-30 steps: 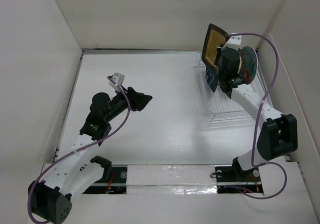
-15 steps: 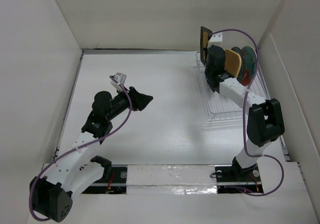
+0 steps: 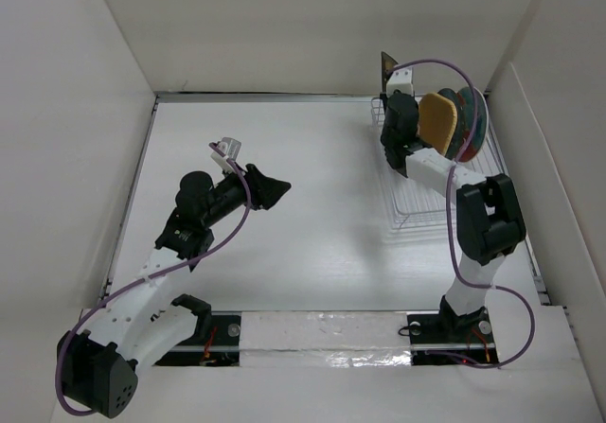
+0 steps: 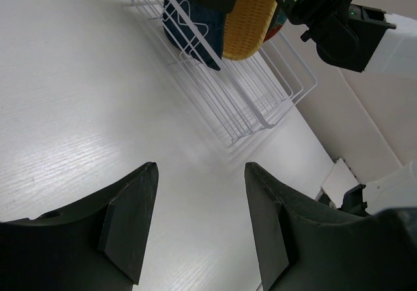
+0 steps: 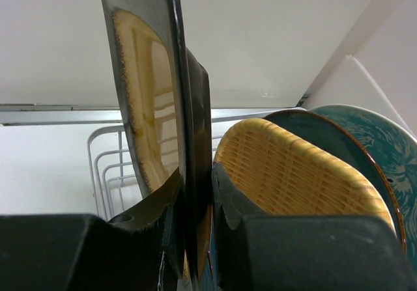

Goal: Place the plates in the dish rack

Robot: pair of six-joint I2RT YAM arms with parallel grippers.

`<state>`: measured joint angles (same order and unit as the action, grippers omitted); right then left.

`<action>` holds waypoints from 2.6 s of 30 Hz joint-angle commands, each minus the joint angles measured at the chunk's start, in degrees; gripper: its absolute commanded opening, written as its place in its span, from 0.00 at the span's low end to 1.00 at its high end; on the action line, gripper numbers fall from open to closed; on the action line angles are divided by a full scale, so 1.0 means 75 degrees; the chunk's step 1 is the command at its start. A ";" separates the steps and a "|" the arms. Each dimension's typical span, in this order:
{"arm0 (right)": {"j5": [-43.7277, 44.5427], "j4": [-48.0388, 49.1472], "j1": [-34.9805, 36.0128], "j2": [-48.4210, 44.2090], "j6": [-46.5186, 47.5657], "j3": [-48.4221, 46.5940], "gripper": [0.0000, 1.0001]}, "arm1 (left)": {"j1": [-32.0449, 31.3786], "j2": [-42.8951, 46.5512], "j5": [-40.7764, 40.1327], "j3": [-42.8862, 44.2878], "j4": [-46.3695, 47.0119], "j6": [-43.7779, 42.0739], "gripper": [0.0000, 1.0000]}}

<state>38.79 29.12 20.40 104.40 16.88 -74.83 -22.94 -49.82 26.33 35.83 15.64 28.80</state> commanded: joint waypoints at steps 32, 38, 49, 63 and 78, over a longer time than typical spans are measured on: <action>0.2575 0.3339 0.0784 -0.0349 -0.0902 0.2278 0.32 | -0.0047 0.0268 0.0298 0.0074 0.0633 0.0133 0.52; 0.2247 0.1720 0.0620 -0.0759 -0.1793 0.2208 0.56 | -0.0047 0.0350 0.0333 0.0027 0.0669 0.0168 0.52; 0.1381 -0.0437 0.0479 -0.1438 -0.3269 0.2008 0.66 | -0.0047 0.0374 0.0310 -0.0008 0.0681 0.0192 0.52; -0.2251 -0.1938 0.0865 -0.5163 -0.4173 0.2453 1.00 | -0.0047 0.0408 0.0111 0.0354 0.0283 -0.0089 0.54; -0.8441 -0.2476 0.1334 -0.7370 -0.4091 0.3191 1.00 | -0.0047 0.1696 -0.1083 0.0484 -0.0023 -0.0980 0.59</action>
<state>-14.52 13.61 29.47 47.70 -13.93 -51.88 -22.94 -39.62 20.49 37.89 12.64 23.40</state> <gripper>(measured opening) 0.994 0.586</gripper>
